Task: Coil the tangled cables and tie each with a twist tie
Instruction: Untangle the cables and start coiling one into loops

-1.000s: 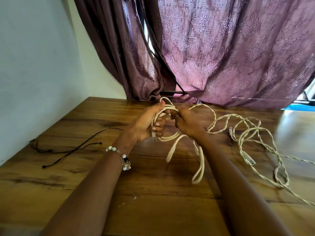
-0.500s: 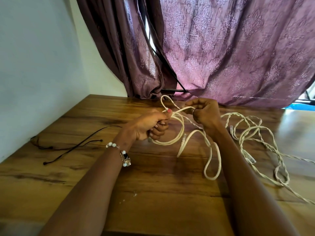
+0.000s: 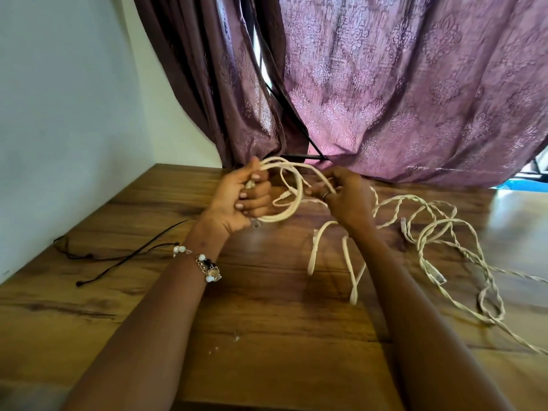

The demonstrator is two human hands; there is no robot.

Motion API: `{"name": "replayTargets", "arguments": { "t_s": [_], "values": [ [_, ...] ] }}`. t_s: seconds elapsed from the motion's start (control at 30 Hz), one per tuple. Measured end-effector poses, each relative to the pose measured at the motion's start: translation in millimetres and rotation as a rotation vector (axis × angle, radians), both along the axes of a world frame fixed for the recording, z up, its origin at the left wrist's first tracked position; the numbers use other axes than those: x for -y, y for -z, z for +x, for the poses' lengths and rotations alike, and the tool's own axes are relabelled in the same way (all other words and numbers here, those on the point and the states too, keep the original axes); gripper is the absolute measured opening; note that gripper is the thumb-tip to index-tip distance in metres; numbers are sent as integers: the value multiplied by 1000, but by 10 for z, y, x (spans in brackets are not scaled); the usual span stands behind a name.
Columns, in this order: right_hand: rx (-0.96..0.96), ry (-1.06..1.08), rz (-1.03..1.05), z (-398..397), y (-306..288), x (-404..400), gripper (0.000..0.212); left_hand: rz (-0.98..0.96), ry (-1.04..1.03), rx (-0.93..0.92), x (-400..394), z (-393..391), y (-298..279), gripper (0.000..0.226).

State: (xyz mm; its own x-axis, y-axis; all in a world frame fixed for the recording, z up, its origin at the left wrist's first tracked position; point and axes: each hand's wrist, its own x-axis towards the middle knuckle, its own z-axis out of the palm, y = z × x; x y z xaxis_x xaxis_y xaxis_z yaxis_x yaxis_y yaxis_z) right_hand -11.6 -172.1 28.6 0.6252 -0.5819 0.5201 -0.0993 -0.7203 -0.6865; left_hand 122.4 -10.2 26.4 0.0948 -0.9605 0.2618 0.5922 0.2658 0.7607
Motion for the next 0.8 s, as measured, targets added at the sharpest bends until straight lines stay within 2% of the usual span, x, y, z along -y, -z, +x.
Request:
{"name": "replayTargets", "arguments": {
  "t_s": [0.03,0.1,0.17,0.23,0.33,0.37,0.43,0.53,0.63,0.7,0.8],
  "values": [
    [-87,-97,34,-19,-33,-61,30,-56,-34,-54,-30,59,-6,32],
    [-220,-304,247,-24,-63,-151,44,-128,-154,-142,-101,168,3,38],
    [-293,-409,427,-43,-104,-194,45,-187,-261,-204,-157,235,8,45],
    [-336,-494,430,-80,-152,-171,42,-230,-349,-267,-183,260,1,47],
    [-417,-536,236,-145,-195,-112,47,-248,-460,-341,-177,252,-30,52],
    [-437,-541,229,-159,-211,-96,45,-238,-489,-345,-167,240,-41,54],
    [-485,-518,83,-161,-231,-55,41,-209,-535,-353,-142,206,-46,56],
    [-569,-256,-373,-151,-238,88,35,-147,-608,-353,-79,147,-43,53],
    [-737,-14,-618,-134,-189,240,36,-131,-684,-328,-63,105,-87,46],
    [-806,31,-712,-105,-117,306,39,-153,-705,-324,-74,94,-118,46],
    [-826,-57,-720,-112,-123,258,29,-145,-717,-313,-76,97,-106,45]
  ]
}}
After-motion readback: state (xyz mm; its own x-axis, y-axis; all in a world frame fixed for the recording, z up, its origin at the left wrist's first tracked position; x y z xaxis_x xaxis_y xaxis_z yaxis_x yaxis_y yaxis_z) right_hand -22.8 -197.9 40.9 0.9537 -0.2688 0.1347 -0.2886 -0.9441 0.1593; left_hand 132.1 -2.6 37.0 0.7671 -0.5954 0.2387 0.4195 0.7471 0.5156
